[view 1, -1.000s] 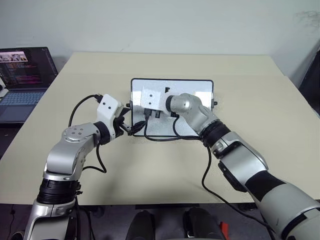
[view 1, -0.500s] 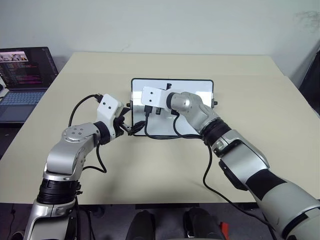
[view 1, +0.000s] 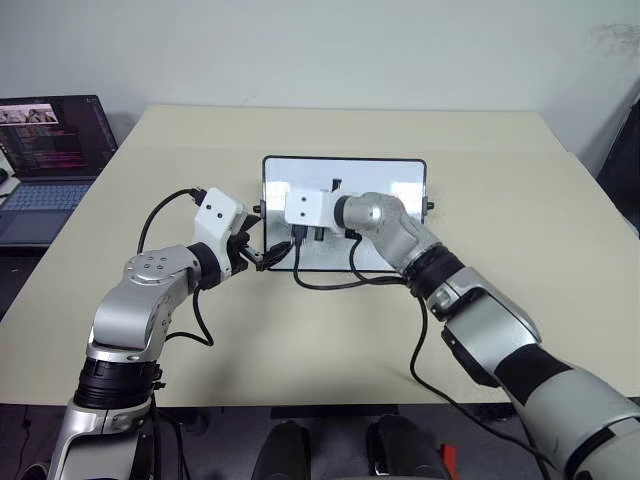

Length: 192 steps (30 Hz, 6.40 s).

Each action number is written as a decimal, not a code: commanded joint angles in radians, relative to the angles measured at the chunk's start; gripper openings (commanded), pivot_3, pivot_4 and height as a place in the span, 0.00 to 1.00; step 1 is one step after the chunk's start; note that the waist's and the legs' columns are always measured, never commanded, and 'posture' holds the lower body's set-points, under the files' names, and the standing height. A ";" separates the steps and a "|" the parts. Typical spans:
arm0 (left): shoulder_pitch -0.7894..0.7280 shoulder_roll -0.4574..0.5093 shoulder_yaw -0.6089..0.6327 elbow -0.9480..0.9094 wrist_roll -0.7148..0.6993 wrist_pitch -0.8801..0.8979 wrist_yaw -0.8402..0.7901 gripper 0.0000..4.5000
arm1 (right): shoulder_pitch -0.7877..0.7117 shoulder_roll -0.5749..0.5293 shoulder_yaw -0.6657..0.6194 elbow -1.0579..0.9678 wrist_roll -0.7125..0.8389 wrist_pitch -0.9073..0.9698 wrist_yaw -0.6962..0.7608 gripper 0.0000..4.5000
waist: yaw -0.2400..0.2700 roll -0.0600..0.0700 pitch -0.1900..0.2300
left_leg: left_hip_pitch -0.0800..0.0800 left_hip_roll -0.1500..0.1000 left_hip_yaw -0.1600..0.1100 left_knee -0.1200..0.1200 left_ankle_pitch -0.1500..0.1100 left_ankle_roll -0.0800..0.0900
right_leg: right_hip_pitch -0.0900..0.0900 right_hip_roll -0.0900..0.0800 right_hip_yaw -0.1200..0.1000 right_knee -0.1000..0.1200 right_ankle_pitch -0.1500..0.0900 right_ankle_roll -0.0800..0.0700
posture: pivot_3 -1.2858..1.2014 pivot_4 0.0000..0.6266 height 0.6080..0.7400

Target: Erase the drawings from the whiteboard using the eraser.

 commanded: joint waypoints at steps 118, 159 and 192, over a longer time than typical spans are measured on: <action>-0.070 0.006 -0.078 0.071 -0.002 -0.093 -0.179 1.00 | 0.320 -0.187 -0.075 -0.660 0.133 0.380 -0.025 0.28 | -0.003 -0.001 0.001 | -0.004 0.000 0.001 -0.012 -0.001 -0.002 | -0.005 0.002 0.001 -0.008 -0.002 -0.001 | 0.52 0.24 1.00; -0.057 -0.002 -0.074 0.046 -0.008 -0.078 -0.174 1.00 | 0.324 -0.243 -0.115 -0.587 0.105 0.341 0.026 0.28 | -0.002 -0.002 0.000 | 0.000 0.001 0.000 -0.013 0.006 -0.002 | -0.001 0.003 0.001 -0.009 0.002 -0.002 | 0.52 0.24 1.00; -0.062 -0.003 -0.075 0.050 -0.008 -0.079 -0.175 1.00 | 0.365 -0.240 -0.072 -0.627 0.050 0.357 0.086 0.28 | -0.002 -0.003 0.000 | 0.001 0.001 0.000 -0.013 0.007 -0.001 | 0.000 0.003 0.000 -0.009 0.002 -0.002 | 0.52 0.24 1.00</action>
